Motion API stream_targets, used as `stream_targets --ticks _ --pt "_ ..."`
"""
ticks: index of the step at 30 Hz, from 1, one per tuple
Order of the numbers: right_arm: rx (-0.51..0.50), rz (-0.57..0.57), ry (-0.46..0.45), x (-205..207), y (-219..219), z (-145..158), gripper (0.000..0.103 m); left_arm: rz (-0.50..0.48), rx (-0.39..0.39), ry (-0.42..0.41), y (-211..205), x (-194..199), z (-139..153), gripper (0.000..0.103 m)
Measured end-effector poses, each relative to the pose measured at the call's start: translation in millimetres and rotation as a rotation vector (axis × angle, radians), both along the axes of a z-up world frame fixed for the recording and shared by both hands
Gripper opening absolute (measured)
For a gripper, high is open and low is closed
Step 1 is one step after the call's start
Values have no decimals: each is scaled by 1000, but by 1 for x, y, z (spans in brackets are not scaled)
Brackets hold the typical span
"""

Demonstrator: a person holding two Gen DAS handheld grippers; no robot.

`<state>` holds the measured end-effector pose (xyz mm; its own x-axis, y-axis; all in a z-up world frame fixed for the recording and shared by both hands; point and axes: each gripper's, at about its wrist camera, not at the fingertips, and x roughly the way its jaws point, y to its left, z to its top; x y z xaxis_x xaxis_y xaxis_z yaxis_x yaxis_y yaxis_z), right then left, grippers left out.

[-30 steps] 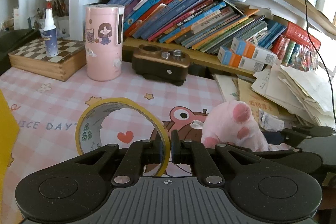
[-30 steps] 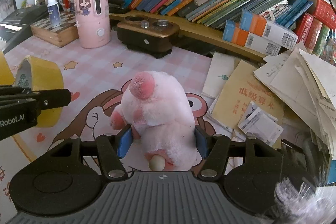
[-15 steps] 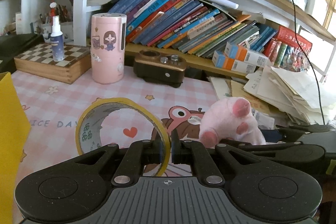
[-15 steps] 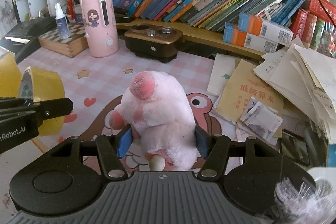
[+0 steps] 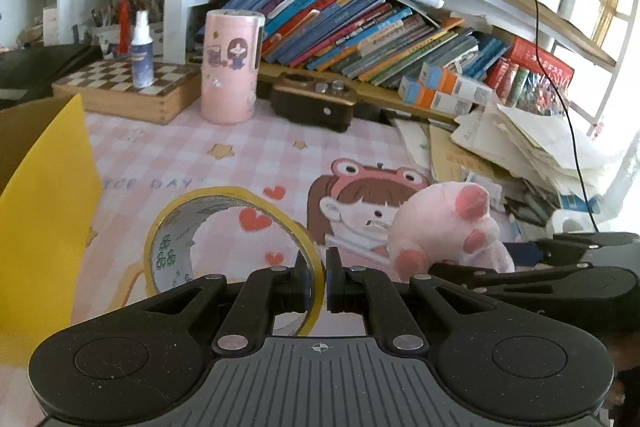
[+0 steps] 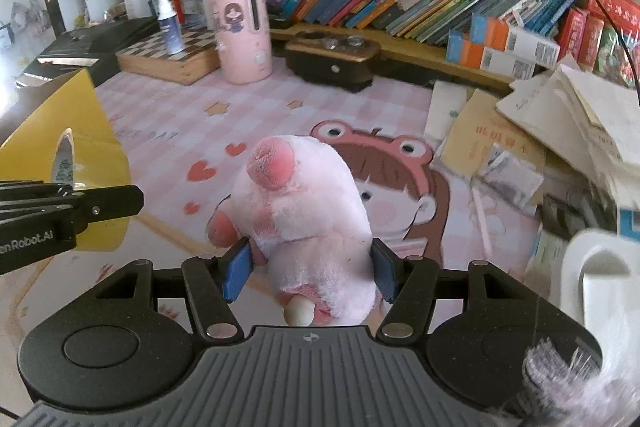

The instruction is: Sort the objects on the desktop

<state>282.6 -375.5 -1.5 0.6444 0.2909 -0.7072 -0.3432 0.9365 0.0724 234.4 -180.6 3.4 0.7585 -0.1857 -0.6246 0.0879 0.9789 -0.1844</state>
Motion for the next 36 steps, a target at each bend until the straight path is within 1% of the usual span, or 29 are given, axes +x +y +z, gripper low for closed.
stream_targets --ticks 6,12,19,25,36 --pt "18 7 46 -35 17 -2 59 -13 -6 -8 15 -26 3 6" --pt "1 35 50 -70 39 -1 59 -10 -14 -19 36 -49 7 6" --pt "-7 34 32 -99 66 7 59 -13 -38 0 62 -77 5 6" --pt "-16 26 47 -125 89 8 59 -19 -48 7 83 -103 5 6" --pt "-23 76 67 -171 136 6 59 14 -63 35 127 -148 0 6"
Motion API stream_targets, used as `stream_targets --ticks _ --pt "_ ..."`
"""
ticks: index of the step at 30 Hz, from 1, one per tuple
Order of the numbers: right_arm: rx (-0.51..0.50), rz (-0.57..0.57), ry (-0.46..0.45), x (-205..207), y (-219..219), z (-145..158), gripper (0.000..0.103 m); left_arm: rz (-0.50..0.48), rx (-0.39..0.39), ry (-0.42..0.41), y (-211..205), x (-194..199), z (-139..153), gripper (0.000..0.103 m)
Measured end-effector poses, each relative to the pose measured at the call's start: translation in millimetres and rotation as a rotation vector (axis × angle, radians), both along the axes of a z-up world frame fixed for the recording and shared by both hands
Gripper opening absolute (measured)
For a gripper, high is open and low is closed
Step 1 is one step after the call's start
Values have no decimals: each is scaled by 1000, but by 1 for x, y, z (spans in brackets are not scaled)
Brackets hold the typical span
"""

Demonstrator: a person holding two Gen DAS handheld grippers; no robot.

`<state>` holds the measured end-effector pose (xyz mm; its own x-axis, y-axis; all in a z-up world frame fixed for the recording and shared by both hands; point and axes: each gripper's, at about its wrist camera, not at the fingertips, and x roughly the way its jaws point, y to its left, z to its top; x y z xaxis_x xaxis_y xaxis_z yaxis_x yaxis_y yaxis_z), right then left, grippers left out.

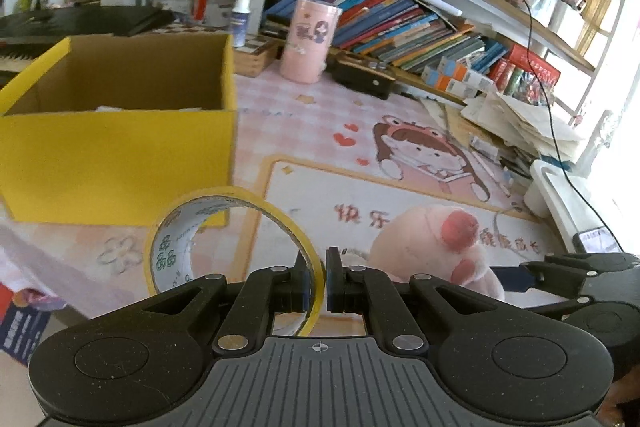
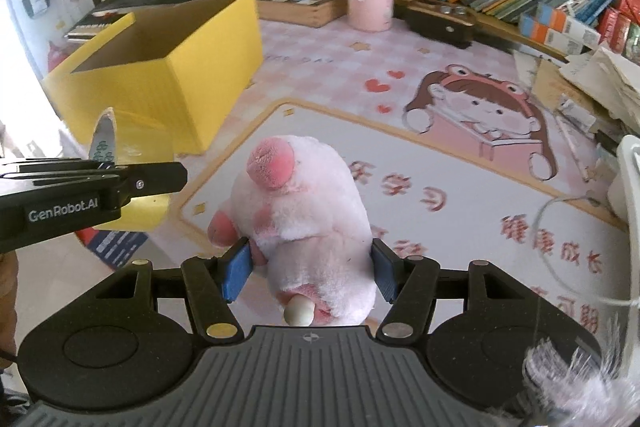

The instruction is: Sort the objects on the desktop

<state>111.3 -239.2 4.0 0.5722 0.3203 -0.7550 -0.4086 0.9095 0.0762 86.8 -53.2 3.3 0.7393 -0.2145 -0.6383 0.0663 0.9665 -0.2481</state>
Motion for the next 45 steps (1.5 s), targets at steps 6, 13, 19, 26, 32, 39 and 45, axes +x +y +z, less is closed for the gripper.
stream_targets --ticks 6,13,19,26,32,39,45 --pt "11 24 18 -18 22 -1 59 24 -4 -4 20 -20 1 6" --pt "20 56 20 -33 45 -2 59 37 4 -21 40 -38 4 6" --pt "26 89 16 -44 65 -1 59 61 13 -28 57 -53 5 6" --pt "31 144 9 -54 91 -1 59 103 23 -41 78 -69 7 6" --pt "28 191 2 -61 112 0 59 132 25 -49 95 -78 8 6" --pt "27 215 -2 -64 129 0 59 153 26 -55 111 -84 10 6" --pt "24 244 -5 -63 142 3 59 181 26 -61 120 -86 12 6"
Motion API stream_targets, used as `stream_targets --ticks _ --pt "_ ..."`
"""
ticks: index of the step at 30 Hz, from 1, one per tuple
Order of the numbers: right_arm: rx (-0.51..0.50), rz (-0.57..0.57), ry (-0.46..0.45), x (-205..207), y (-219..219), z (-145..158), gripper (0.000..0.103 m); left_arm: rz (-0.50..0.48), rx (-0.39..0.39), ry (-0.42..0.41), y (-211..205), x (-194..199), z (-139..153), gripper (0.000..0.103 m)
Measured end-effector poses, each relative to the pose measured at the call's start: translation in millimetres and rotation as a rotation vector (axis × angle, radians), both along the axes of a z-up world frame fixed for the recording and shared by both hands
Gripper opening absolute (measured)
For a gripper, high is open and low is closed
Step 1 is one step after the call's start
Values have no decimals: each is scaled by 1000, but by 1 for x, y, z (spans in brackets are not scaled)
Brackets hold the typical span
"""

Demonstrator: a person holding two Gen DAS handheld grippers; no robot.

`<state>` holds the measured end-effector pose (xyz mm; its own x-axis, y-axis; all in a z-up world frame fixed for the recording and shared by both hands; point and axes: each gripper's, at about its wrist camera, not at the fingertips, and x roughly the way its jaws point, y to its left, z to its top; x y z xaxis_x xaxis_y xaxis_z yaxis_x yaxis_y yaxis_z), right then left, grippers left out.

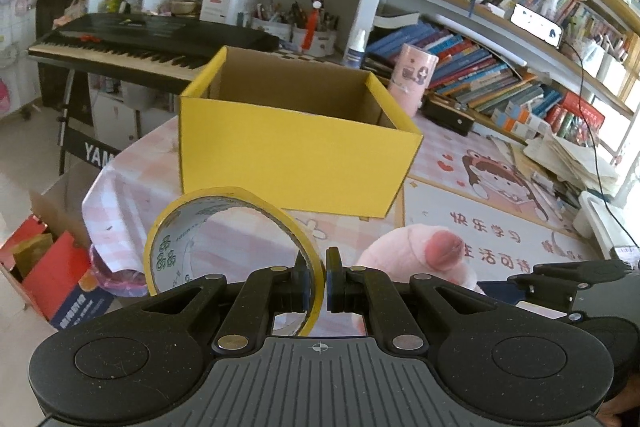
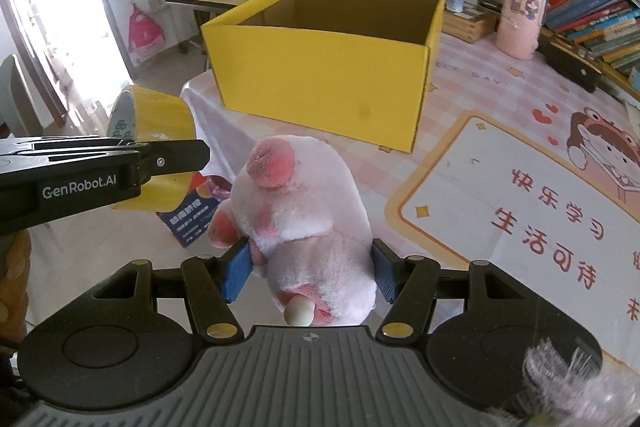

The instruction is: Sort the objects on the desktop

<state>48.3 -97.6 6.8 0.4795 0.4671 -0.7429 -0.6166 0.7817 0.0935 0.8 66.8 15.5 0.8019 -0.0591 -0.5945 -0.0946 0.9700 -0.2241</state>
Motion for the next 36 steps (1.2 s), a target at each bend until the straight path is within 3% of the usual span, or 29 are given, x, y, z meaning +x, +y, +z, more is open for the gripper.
stream_targets --ticks 11,21,29,36 --pt "7 42 -76 13 10 15 59 40 43 -58 2 8 13 6" --pt "49 120 -257 44 22 52 59 85 95 -145 5 41 37 6" --pt "106 111 -313 96 22 72 59 87 148 -194 -2 86 52 6" --pt "112 89 -312 146 18 73 59 84 173 -182 -6 130 50 6"
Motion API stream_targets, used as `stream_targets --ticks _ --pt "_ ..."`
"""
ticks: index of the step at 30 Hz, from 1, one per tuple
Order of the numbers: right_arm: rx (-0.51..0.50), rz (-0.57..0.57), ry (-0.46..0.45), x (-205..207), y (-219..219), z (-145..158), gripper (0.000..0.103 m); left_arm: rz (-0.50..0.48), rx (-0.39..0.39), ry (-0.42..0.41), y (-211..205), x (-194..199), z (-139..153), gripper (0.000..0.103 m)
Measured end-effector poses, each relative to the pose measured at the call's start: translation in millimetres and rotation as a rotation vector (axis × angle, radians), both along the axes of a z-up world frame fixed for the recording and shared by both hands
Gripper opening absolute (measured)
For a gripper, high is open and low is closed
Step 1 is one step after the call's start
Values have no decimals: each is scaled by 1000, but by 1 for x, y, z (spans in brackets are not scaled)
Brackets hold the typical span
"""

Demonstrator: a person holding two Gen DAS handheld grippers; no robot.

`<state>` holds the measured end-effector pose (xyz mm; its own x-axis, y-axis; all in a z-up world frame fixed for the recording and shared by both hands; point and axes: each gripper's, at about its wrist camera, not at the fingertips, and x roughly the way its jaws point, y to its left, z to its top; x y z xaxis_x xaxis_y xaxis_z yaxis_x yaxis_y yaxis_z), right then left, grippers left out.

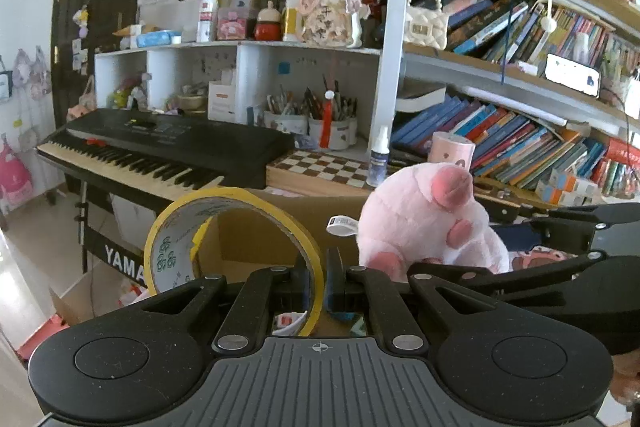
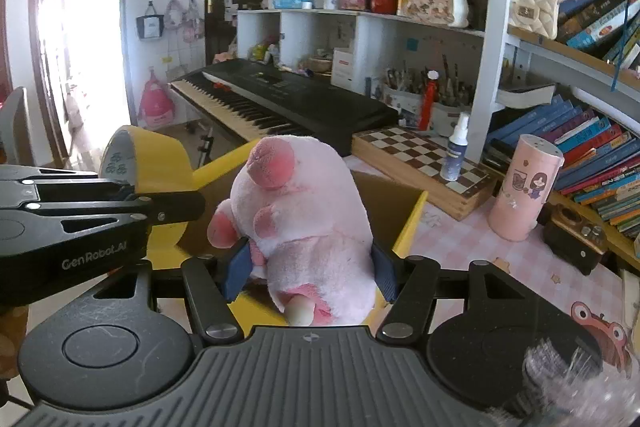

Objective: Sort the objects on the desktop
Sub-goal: 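Lower the yellow tape roll and pink pig into the yellow box with both tools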

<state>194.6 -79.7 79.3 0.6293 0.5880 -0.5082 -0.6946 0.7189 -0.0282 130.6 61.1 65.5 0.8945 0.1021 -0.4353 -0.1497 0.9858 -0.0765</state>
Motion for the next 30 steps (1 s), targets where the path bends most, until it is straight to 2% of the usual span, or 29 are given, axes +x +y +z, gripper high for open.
stream_targets --ticks 6,13,20,30 --pt "-26 -2 20 37 1 -10 59 -11 4 74 -3 32 -17 6" --pt "-50 48 18 61 11 -20 59 -9 34 152 -3 58 -32 7" --pt "-73 114 38 80 24 -33 59 19 17 256 0 68 -48 7" --pt "-100 203 115 108 43 -52 59 22 15 342 -6 83 -60 8"
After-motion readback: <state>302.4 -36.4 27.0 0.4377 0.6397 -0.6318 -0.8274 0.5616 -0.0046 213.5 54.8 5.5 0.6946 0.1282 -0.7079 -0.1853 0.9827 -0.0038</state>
